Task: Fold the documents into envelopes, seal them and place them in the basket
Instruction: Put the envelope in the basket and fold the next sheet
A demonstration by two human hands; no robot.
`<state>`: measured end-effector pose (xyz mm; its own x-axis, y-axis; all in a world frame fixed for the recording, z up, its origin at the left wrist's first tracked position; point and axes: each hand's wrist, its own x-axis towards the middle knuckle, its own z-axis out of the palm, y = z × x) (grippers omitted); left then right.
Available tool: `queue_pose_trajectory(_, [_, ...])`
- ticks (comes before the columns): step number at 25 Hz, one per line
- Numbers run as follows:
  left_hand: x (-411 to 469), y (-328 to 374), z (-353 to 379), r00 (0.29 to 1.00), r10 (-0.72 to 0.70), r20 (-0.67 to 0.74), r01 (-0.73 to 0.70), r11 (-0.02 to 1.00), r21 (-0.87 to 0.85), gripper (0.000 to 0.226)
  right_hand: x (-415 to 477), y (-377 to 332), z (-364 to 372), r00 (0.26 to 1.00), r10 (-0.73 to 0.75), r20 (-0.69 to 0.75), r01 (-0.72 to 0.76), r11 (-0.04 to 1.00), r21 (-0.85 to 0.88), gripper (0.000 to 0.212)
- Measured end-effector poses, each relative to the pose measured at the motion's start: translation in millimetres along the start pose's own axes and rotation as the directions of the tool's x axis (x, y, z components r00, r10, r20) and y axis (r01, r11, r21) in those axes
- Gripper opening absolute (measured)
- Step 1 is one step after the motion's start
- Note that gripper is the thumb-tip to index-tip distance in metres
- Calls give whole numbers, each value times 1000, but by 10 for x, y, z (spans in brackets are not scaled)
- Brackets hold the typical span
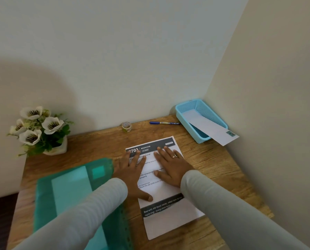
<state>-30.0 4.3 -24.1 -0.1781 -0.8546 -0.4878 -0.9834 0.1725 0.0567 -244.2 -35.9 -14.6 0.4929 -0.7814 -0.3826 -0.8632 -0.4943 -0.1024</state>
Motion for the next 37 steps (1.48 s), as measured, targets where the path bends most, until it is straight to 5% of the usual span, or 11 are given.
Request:
queue_pose_trajectory(6, [20,6,-12,1000,-13,5,13,1000,-13,147,215,263,-225,972,212,100,-211,977,-15,113])
queue_pose_trajectory(12, [-2,14,-67,1000,-13,26,13,1000,-15,146,-61,292,-86,974,199,106,-198,980,-23,121])
queue_pose_trajectory(23, [107,73,-255,999,41,-13,-42,999,-24,138,-361,256,-83,966,257,13,-254,946,203,114])
queue_pose_trajectory(30, [106,13,-199,998,66,-10,-66,997,-29,140,140,357,-330,873,485,48,-424,706,567,100])
queue_pose_trajectory(33, [133,-17,-183,998,68,-11,-68,997,-25,141,246,364,-379,859,511,36,-435,690,578,92])
queue_pose_trajectory(37, [125,-15,-182,997,77,-33,-77,997,-26,141,279,349,-428,856,514,61,-486,758,435,106])
